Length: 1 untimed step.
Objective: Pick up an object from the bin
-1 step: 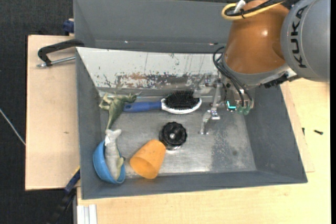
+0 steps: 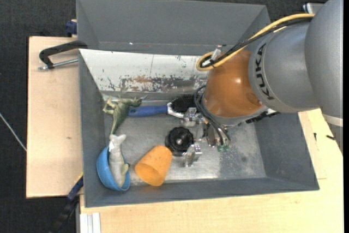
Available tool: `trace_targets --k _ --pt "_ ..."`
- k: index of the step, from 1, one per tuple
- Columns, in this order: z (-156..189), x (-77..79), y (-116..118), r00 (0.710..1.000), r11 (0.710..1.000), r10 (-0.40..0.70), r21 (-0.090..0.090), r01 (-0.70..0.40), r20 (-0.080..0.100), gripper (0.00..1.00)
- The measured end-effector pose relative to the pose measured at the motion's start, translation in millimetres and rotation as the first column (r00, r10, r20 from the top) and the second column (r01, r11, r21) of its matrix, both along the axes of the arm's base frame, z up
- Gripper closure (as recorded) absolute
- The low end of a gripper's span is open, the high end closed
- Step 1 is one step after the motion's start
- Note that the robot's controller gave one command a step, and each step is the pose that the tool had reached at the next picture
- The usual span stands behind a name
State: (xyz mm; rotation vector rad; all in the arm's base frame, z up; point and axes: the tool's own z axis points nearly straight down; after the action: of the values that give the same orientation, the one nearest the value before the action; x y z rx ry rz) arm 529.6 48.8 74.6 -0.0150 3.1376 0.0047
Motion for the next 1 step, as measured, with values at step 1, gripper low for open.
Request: trace_targets --k 1 --pt "3.1 2.1 -1.1 1.000 1.000 -0.001 -0.001 0.001 0.006 1.00"
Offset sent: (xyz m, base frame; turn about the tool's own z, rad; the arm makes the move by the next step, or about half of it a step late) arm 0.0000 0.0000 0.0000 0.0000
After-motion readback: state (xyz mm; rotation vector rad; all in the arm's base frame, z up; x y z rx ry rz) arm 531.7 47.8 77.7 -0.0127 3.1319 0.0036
